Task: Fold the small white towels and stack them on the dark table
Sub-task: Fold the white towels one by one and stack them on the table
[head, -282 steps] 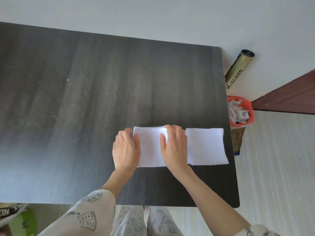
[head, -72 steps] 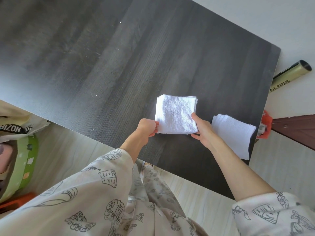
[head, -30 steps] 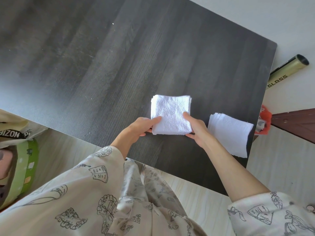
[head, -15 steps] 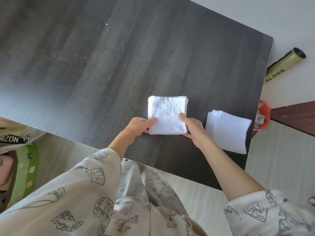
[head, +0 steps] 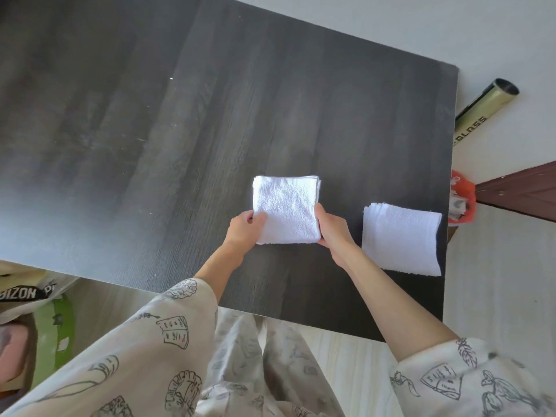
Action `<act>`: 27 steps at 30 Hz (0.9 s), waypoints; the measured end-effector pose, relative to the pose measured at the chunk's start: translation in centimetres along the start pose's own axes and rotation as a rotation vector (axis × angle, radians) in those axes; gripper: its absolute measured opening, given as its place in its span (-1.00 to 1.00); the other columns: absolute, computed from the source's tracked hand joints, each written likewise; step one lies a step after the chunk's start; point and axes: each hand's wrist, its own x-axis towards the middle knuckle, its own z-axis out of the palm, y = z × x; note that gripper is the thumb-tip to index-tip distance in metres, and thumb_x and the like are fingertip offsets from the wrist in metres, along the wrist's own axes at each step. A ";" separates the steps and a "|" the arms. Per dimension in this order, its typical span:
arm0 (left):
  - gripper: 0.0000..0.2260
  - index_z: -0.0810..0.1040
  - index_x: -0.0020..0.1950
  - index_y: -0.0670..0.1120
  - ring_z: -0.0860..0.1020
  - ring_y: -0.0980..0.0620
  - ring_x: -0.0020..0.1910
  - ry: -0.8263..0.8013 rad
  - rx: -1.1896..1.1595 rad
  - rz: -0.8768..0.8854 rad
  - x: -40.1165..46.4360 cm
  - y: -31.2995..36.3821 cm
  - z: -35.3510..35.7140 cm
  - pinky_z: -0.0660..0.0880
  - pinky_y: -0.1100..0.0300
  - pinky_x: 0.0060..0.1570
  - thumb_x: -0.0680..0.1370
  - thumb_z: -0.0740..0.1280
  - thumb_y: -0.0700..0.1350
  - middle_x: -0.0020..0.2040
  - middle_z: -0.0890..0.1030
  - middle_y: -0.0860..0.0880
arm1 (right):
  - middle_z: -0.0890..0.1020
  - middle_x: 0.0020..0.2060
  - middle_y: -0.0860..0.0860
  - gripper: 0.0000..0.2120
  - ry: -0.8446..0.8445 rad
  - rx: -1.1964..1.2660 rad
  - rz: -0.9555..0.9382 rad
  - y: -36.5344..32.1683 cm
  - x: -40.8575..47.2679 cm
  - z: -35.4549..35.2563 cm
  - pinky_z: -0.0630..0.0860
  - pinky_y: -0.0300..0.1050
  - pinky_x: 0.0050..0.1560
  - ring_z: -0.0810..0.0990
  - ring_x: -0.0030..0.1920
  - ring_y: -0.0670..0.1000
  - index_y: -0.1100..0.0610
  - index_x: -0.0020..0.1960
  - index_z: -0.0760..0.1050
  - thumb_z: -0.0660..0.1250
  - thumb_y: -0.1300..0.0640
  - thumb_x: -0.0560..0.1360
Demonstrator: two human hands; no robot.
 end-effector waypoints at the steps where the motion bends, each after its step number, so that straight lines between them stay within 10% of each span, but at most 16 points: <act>1: -0.88 0.39 -0.11 -0.04 0.35 0.01 -0.18 0.006 -0.008 0.003 0.5 0.6 -0.3 0.34 0.12 -0.17 0.54 0.20 -0.01 -0.15 0.39 -0.07 | 0.58 0.10 0.01 -0.62 0.000 0.015 0.000 -0.5 0.3 0.2 0.50 -0.09 0.19 0.55 0.10 0.00 0.10 0.12 0.51 0.08 -0.13 0.57; 20: -0.84 0.49 -0.20 -0.04 0.47 -0.06 -0.19 0.140 -0.178 -0.037 17.2 19.3 -3.6 0.46 0.15 -0.16 0.54 0.26 -0.01 -0.10 0.52 -0.06 | 0.64 0.01 0.09 -0.66 -0.035 0.196 -0.015 -19.9 15.2 -0.9 0.55 -0.16 -0.27 0.62 0.02 0.08 0.19 0.01 0.54 0.21 -0.07 0.51; 24: -0.82 0.49 0.05 -0.07 0.50 0.02 -0.22 0.209 -0.288 0.000 21.6 23.5 -4.0 0.47 0.21 -0.25 0.54 0.27 0.00 -0.06 0.55 -0.03 | 0.64 -0.01 0.09 -0.64 -0.028 0.263 -0.024 -24.5 18.9 -1.2 0.54 -0.15 -0.29 0.62 -0.01 0.07 0.20 0.04 0.54 0.27 -0.09 0.49; 27: -0.86 0.44 -0.17 -0.01 0.44 -0.03 -0.21 0.258 -0.335 0.016 24.5 25.8 -4.4 0.41 0.14 -0.18 0.53 0.26 0.02 -0.10 0.48 -0.03 | 0.64 -0.02 0.08 -0.66 -0.007 0.298 -0.044 -27.8 21.3 -1.0 0.52 -0.16 -0.34 0.62 -0.02 0.08 0.18 0.02 0.54 0.30 -0.10 0.47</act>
